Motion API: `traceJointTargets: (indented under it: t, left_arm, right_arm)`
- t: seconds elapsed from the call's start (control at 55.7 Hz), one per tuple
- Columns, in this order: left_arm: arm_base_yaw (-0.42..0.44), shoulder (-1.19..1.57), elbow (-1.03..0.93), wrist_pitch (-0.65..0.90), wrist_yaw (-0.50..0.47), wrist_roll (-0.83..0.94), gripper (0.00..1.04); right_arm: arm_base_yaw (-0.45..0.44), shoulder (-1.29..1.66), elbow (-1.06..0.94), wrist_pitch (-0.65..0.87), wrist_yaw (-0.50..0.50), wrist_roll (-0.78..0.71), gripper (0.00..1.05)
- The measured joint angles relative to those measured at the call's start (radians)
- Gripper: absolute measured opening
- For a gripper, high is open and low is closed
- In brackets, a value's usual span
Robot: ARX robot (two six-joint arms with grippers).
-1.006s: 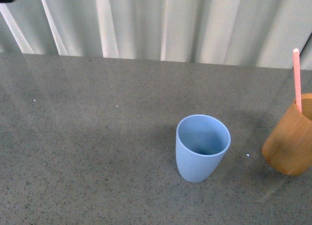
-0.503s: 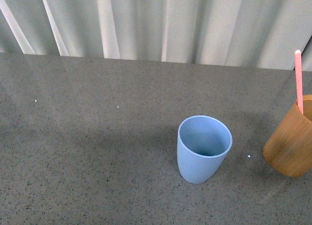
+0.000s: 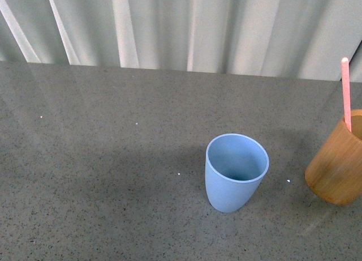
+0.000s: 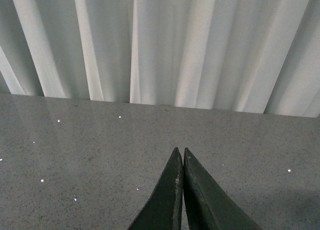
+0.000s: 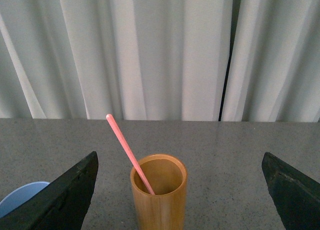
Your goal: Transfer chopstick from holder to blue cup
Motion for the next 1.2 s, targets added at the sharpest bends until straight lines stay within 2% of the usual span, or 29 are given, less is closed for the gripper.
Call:
traceJointTargets:
  t: [0.467,0.934,1.024,1.203]
  left_arm:
    - [0.000,-0.279,0.000,-0.266,0.000,0.000,0.04]
    - [0.000,-0.404,0.000,-0.391,0.000,0.000,0.04]
    - [0.000,-0.530,0.000,-0.550,0.001,0.000,0.04]
    - [0.000,-0.570,0.000,-0.562,0.001,0.000,0.04]
  right_arm:
    - [0.000,0.000,0.000,0.000,0.000,0.000,0.95]
    - [0.000,0.000,0.000,0.000,0.000,0.000,0.95]
    - [0.000,0.000,0.000,0.000,0.000,0.000,0.95]
    - [0.000,0.000,0.000,0.000,0.000,0.000,0.95]
